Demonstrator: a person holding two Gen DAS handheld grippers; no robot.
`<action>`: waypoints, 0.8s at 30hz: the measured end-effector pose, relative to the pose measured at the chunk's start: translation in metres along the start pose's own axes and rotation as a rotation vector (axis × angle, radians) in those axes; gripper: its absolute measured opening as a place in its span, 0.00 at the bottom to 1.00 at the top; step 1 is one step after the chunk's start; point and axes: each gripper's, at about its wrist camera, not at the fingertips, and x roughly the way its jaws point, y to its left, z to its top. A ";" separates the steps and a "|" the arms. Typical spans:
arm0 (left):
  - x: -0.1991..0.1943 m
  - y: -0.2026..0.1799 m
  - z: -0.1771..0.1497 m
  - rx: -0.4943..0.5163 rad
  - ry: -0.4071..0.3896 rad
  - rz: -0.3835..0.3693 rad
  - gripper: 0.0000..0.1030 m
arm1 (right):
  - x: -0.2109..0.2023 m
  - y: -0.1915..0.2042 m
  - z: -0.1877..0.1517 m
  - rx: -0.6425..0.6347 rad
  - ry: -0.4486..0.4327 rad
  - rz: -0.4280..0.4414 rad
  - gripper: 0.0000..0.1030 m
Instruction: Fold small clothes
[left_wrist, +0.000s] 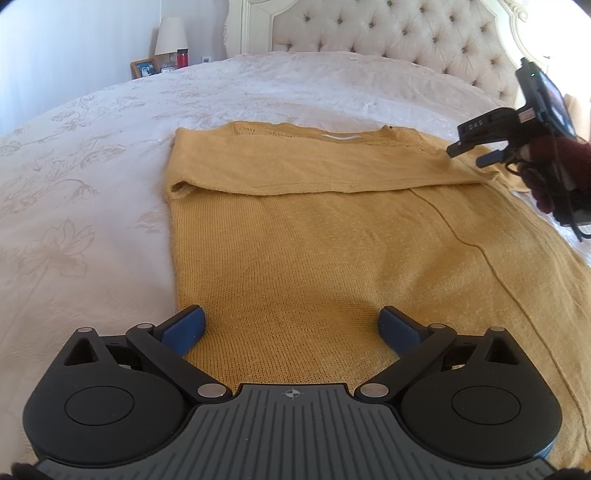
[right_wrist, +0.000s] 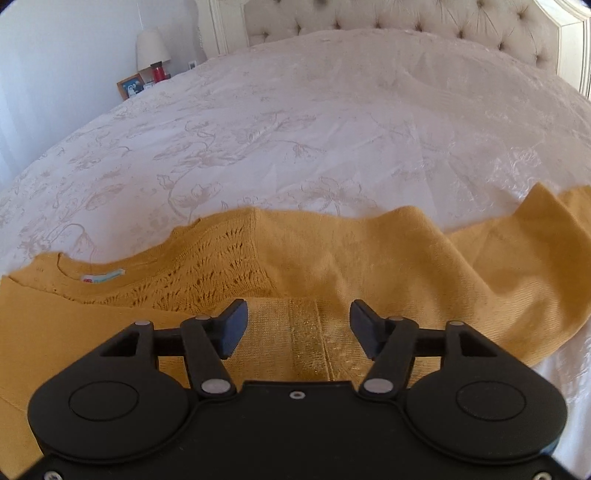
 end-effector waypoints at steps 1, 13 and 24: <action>0.000 0.000 0.000 0.000 -0.001 -0.001 0.99 | 0.004 0.000 0.000 -0.005 0.014 -0.001 0.64; -0.001 0.000 -0.001 0.003 -0.009 0.004 0.99 | -0.030 0.026 0.026 -0.228 -0.221 0.046 0.12; -0.001 0.002 -0.002 0.005 -0.013 0.003 0.99 | 0.005 0.008 0.009 -0.181 -0.025 -0.096 0.44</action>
